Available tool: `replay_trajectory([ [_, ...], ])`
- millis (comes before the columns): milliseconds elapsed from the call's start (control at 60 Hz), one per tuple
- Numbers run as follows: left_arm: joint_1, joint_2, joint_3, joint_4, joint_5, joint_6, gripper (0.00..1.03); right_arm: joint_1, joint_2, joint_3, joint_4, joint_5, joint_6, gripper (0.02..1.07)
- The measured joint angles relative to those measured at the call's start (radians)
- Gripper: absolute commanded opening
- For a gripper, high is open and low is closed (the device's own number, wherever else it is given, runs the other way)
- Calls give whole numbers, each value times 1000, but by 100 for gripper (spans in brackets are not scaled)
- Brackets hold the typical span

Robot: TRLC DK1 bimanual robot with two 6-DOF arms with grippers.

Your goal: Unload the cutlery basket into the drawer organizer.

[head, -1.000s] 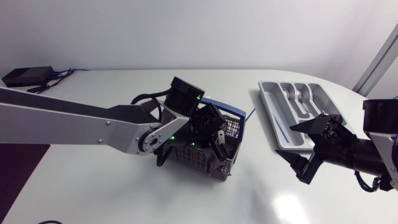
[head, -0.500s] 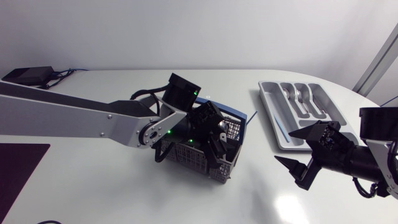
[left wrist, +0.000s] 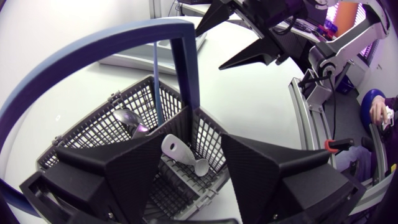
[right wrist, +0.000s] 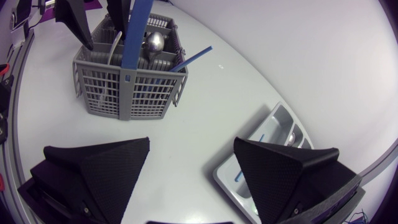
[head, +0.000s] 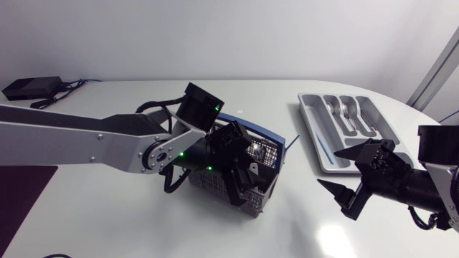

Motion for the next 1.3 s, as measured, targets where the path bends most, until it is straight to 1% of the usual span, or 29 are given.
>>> replay_trajectory([
  [67,0,-10,-10,-13,10,10,60,0,-1,0,0,0,0,100],
  [200,0,-15,-11,-47,31,27,58,0,-2,0,0,0,0,100],
  [217,0,-16,-11,-51,32,29,55,0,-2,0,0,0,0,100],
  [250,0,-19,-11,-65,32,36,54,0,-3,-1,0,0,0,100],
  [300,0,-23,-11,-85,32,40,48,0,-6,-3,0,0,-1,100],
  [367,0,-25,-8,-106,39,48,43,0,-6,-10,0,0,-4,100],
  [400,0,-25,0,-124,42,58,39,0,-6,-14,0,0,-4,100],
  [467,2,-24,18,-172,51,71,36,0,-6,-19,0,0,-4,100],
  [483,3,-24,22,-182,51,73,34,0,-6,-19,0,0,-4,100],
  [550,9,-23,44,-230,55,90,32,0,-7,-19,0,0,-4,100],
  [567,11,-19,59,-254,58,95,30,0,-9,-19,0,0,-4,100],
  [633,17,-6,90,-289,58,111,26,0,-16,-20,0,0,-4,100],
  [717,21,14,125,-327,61,121,25,0,-19,-20,1,0,-8,100],
  [900,29,60,206,-453,61,172,25,0,-19,-39,3,0,-20,100],
  [1100,73,61,270,-541,61,218,25,0,-26,-60,7,0,-31,100],
  [1217,77,61,272,-592,56,250,25,0,-27,-64,21,0,-31,100],
  [1300,77,61,272,-596,56,259,25,0,-27,-65,28,0,-34,100],
])
